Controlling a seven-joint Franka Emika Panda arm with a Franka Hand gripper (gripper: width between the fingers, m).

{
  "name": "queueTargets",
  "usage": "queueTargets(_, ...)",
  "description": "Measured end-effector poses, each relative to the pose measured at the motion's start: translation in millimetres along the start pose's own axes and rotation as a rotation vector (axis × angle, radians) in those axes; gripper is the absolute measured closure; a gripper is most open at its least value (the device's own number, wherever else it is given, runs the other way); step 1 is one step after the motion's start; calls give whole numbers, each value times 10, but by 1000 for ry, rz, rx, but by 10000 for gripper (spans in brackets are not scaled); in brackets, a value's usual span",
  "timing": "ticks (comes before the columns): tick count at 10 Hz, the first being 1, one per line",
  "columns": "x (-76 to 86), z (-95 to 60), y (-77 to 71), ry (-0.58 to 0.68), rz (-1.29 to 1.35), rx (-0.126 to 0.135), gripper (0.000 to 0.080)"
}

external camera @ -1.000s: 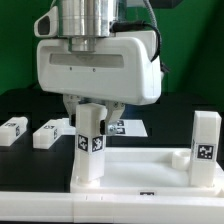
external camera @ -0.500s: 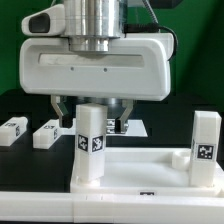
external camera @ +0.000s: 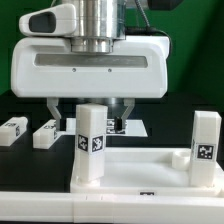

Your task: Assemble desk

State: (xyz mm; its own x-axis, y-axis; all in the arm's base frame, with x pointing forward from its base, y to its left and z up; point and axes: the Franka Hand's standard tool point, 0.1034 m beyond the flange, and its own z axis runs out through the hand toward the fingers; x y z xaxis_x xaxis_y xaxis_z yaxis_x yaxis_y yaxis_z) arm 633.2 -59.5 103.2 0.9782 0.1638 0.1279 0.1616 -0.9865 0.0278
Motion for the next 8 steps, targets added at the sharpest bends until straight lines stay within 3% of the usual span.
queueTargets(5,47,-123,14,8,-300,-11,151)
queueTargets(7,47,-132,31,7,-366,-13,415)
queueTargets(8,45,-128,31,6,-366,-13,415)
